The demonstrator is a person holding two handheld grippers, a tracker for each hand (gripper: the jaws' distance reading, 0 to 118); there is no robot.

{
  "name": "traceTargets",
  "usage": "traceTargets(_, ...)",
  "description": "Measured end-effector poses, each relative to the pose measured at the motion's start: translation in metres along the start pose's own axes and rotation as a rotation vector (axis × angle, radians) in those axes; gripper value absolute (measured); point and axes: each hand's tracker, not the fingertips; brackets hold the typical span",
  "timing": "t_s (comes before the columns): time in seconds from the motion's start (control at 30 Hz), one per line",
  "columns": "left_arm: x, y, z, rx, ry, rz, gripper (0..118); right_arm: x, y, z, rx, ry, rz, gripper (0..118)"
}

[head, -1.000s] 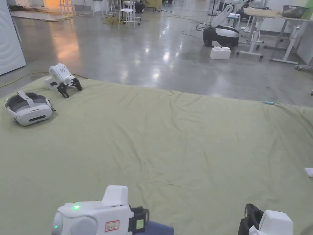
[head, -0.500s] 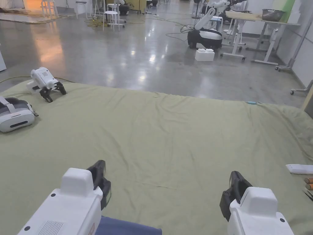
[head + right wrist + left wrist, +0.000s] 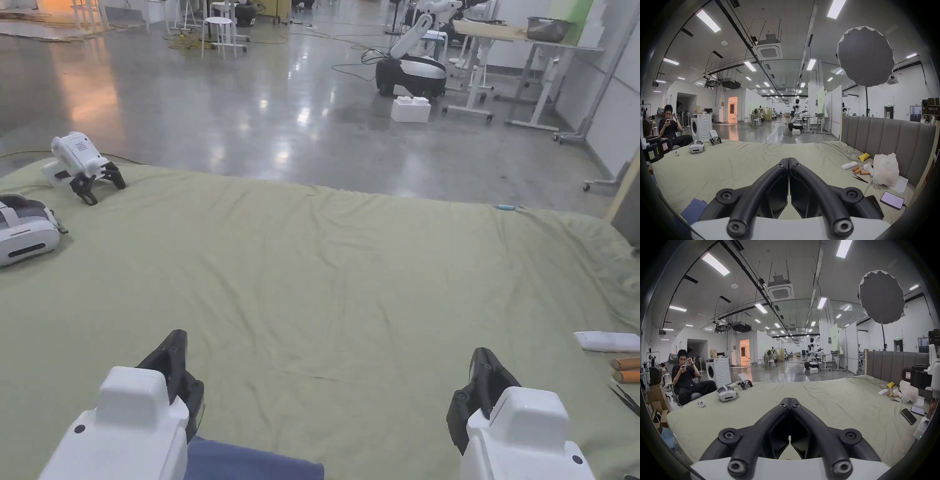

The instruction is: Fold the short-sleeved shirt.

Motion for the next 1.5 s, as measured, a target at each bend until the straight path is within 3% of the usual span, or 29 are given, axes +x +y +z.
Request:
traceTargets(0.1, -0.007, -0.001, 0.0, -0.016, 0.002, 0.014, 0, -0.001, 0.0, 0.001, -0.019, 0.007, 0.006, 0)
traceTargets(0.23, -0.024, -0.003, 0.003, -0.033, 0.029, 0.01, 0, -0.018, -0.012, 0.004, -0.14, 0.087, 0.007, 0)
traceTargets(0.43, -0.059, -0.008, 0.017, -0.052, 0.099, 0.014, 0, -0.1, -0.085, 0.006, -0.401, 0.308, 0.02, 0)
traceTargets(0.53, -0.078, -0.015, 0.024, -0.083, 0.128, 0.009, 0, -0.145, -0.13, -0.002, -0.494, 0.374, 0.06, 0)
traceTargets(0.7, -0.107, -0.028, 0.038, -0.135, 0.173, 0.021, 0, -0.173, -0.186, -0.022, -0.619, 0.303, 0.089, 0)
traceTargets(0.8, -0.125, -0.036, 0.039, -0.2, 0.149, 0.04, 0, -0.171, -0.187, -0.022, -0.587, 0.306, 0.108, 0)
traceTargets(0.97, -0.155, -0.056, 0.014, -0.417, -0.076, 0.203, 0, -0.165, -0.187, -0.023, -0.596, 0.311, 0.078, 0)
traceTargets(1.03, -0.164, -0.068, -0.008, -0.533, -0.2, 0.268, 10, -0.164, -0.187, -0.02, -0.596, 0.315, 0.083, 0)
traceTargets(1.17, -0.173, -0.102, -0.057, -0.727, -0.41, 0.407, 68, -0.162, -0.186, -0.021, -0.603, 0.32, 0.078, 0)
traceTargets(1.33, -0.186, -0.158, -0.108, -0.959, -0.572, 0.654, 77, -0.161, -0.185, -0.022, -0.606, 0.331, 0.091, 0)
traceTargets(1.5, -0.196, -0.206, -0.123, -0.994, -0.712, 0.936, 78, -0.162, -0.186, -0.021, -0.607, 0.335, 0.106, 0)
